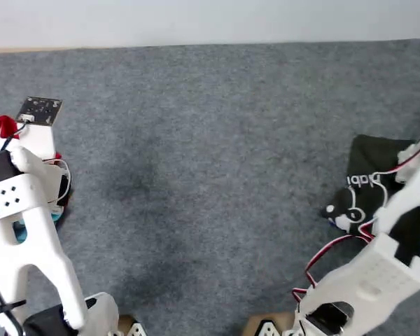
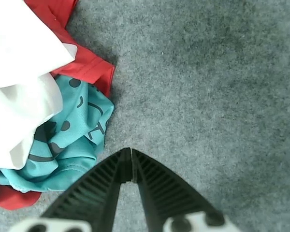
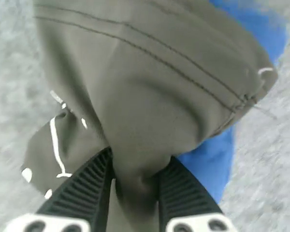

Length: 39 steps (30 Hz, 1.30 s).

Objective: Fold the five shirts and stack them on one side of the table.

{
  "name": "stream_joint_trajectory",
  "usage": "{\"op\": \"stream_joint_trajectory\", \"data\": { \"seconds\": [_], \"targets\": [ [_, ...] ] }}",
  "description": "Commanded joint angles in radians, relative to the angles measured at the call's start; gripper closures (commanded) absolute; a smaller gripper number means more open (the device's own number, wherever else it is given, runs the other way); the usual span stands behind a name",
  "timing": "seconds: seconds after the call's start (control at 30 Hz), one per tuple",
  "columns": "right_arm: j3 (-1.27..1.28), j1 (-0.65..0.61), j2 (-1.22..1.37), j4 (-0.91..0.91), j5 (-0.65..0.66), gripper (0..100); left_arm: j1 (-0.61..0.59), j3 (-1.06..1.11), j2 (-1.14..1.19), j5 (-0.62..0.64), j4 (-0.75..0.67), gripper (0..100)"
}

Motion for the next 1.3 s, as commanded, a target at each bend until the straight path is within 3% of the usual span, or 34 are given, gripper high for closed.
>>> {"op": "stream_joint_trajectory", "data": {
  "seconds": [0.0,0.27,0.5,0.83,1.27],
  "targets": [
    [-0.012,0.038,-0.015,-0.085,0.06,99.0,-0.002,-0.004,-0.035,-0.005,0.009,99],
    [-0.011,0.085,0.051,-0.225,0.21,95.7,-0.002,-0.002,-0.035,-0.005,0.009,99],
    [-0.04,0.082,0.061,-0.104,0.049,72.7,-0.005,-0.002,-0.035,-0.005,0.011,99],
    [-0.158,-0.016,-0.09,0.18,0.0,72.4,-0.002,-0.002,-0.035,-0.005,0.009,99],
    [-0.025,-0.03,-0.077,0.177,0.0,72.5,-0.002,-0.002,-0.035,-0.006,0.009,99]
  ]
}}
